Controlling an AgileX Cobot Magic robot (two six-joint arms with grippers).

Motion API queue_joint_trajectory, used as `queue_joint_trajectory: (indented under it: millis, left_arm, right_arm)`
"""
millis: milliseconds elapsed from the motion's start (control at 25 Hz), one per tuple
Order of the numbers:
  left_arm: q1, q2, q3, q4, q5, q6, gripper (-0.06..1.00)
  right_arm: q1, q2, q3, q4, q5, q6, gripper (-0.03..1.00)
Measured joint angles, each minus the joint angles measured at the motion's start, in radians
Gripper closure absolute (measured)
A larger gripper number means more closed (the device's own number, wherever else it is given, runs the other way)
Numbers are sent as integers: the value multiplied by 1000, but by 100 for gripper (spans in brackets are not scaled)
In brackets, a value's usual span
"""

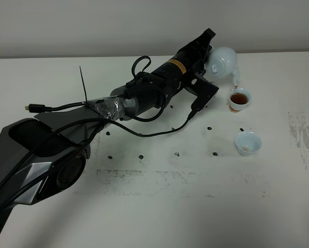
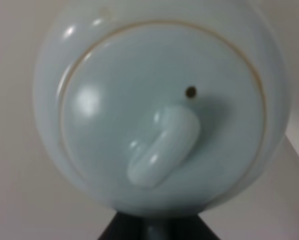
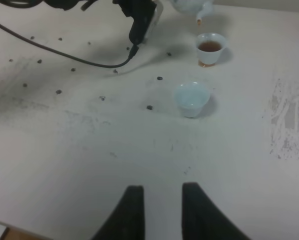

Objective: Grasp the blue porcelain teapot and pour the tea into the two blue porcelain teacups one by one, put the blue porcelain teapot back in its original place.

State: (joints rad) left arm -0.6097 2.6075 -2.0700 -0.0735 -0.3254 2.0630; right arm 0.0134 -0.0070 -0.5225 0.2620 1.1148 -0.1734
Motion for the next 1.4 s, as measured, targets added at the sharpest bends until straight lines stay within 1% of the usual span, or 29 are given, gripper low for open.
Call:
queue_joint_trajectory:
  millis: [200,280,360,440,520,600,640,760,880,920,1000,1040,1120,1160,1240,1280,1400]
  left_arm:
    - [0,0,0,0,1,-72,86]
    - [0,0,0,0,0,-114,86]
    - [0,0,0,-1,-4,-179,86]
    - [0,0,0,-35,-4,-253,86]
    - [-2,-7,0,-101,0,-326,86]
    - [-5,-26,0,-193,9,-370,86]
    - [-6,-40,0,-257,11,-385,86]
    - [-16,-91,0,-471,10,-399,86]
    - [-20,-137,0,-716,17,-379,86]
    - [-20,-150,0,-787,20,-351,86]
    - [-20,-165,0,-967,22,-269,86]
    - [-20,-170,0,-1048,20,-203,86]
    - [-23,-172,0,-1235,-7,-64,86]
    - [-28,-172,0,-1310,-39,-34,86]
    - [-32,-172,0,-1412,-105,-1,86]
    - [-33,-174,0,-1444,-139,5,86]
    - [-31,-187,0,-1486,-209,11,86]
  right_arm:
    - [0,0,0,0,-1,0,75]
    - [0,0,0,0,-1,0,75]
    - [0,0,0,0,-1,0,75]
    - [0,0,0,0,-1,0,75]
    - [0,0,0,0,-1,0,75]
    - [0,0,0,0,-1,0,75]
    - [0,0,0,0,-1,0,75]
    - [0,0,0,0,-1,0,75]
    - [0,0,0,0,-1,0,75]
    - [0,0,0,0,-1,0,75]
    - [0,0,0,0,-1,0,75]
    - [0,0,0,0,-1,0,75]
    - [0,0,0,0,-1,0,75]
    - [0,0,0,0,-1,0,75]
    - [0,0,0,0,-1,0,75]
    - [0,0,0,0,-1,0,75]
    - [0,0,0,0,0,0,75]
